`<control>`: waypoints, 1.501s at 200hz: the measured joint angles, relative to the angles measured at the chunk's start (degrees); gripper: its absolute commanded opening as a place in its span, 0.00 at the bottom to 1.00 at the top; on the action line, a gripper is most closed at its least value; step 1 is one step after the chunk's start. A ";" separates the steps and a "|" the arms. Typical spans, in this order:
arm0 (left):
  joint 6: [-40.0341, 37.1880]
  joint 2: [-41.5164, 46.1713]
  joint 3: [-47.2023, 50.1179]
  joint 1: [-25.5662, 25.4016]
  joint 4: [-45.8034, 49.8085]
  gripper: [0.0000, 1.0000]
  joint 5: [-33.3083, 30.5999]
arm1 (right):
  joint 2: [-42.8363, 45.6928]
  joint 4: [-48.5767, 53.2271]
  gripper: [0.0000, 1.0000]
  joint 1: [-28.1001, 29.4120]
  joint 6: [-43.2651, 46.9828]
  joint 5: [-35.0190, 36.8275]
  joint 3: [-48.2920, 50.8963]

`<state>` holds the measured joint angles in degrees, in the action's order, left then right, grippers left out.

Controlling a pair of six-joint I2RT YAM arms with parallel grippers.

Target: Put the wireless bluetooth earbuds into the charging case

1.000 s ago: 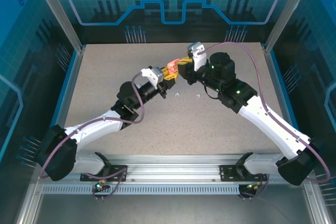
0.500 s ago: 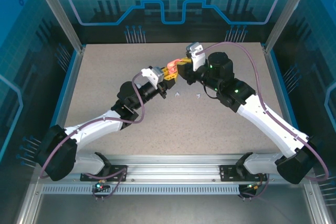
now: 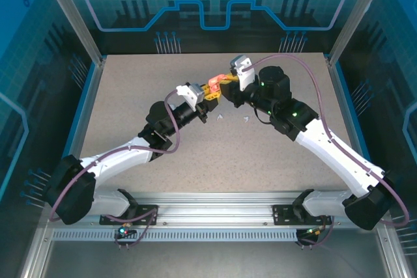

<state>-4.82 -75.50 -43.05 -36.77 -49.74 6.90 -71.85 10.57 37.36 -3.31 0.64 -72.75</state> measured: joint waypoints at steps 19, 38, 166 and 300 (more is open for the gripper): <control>-0.02 -0.02 0.00 -0.04 0.00 0.00 -0.15 | 0.00 0.37 0.36 0.17 0.13 -0.37 0.00; 0.00 -0.22 0.00 -0.04 0.00 0.00 -0.22 | 0.00 0.57 0.40 0.24 -0.11 -0.37 0.00; 0.00 -0.22 0.00 -0.04 -0.04 0.00 -0.61 | 1.92 3.52 0.60 -0.13 -3.58 0.83 -2.34; 0.00 -1.64 0.13 -0.04 -0.07 0.00 -0.35 | -28.50 35.95 0.58 -8.85 -14.69 -8.90 -50.23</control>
<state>-4.82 -77.14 -42.92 -36.82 -49.80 6.55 -100.36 46.52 28.51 -18.00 -8.25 -122.98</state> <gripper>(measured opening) 0.180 0.599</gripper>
